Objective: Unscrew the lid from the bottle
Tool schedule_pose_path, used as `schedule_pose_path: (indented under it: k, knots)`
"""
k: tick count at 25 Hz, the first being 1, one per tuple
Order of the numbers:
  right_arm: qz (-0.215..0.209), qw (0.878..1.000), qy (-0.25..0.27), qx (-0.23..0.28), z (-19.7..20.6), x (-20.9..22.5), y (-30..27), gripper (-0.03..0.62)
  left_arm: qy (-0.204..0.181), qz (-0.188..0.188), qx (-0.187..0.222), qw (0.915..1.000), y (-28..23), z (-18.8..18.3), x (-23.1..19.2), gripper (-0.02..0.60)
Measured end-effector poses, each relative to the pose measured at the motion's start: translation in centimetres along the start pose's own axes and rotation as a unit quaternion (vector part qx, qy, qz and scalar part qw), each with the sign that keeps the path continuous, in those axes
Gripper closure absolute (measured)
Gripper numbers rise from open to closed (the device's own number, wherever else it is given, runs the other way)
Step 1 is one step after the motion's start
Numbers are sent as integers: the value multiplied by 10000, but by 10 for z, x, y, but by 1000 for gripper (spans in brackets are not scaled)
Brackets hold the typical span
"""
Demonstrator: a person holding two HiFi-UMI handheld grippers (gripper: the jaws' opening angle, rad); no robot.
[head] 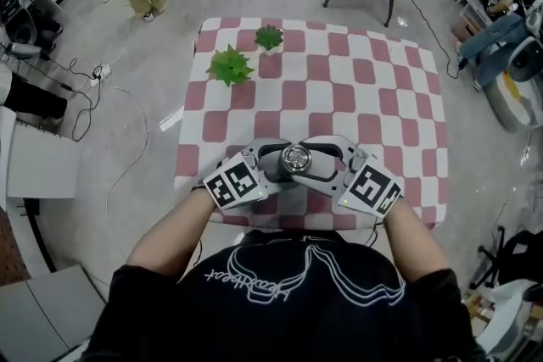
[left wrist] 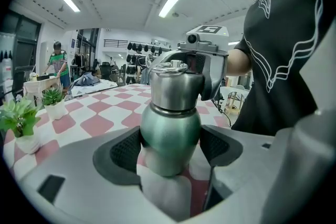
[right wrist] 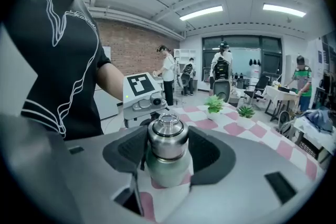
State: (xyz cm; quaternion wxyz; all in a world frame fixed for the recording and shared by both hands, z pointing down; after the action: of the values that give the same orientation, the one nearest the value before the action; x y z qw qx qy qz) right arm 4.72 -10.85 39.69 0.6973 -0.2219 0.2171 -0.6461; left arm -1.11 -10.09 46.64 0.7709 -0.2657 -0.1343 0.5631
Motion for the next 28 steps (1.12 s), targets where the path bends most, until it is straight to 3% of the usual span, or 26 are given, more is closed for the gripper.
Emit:
schedule_pose_path:
  k: [7,15,21,24,28]
  knots:
    - [-759,9960,451,146,1,6,1,349,-12,-2,-76,10000,1,-1,0,229]
    - [-923,9940,571,148,2,7,1,347,4,-2,-49,10000,1,-1,0,229]
    - [-605,9969,476,133,3,5,0,335,107,-80,16,9999,1,-1,0,229]
    - [-192,9994,227,168,4,3,-1,295,125,-110,12,9999,0,0,0,229]
    - [451,9983,-222,303,6,-1,0,289,238,-217,37,9995,0,-1,2,229]
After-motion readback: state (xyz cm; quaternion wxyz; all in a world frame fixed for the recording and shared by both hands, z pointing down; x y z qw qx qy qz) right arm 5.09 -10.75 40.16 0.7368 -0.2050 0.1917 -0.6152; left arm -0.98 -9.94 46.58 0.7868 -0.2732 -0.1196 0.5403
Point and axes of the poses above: the fingertips, and each gripper's own axes: y backward along the fingers, x to its right, z out of its underside, the point moved 5 cm from there along y, backward along the fingers, and after that the axes turned 8 degrees about -x, right-handed, at the moved point
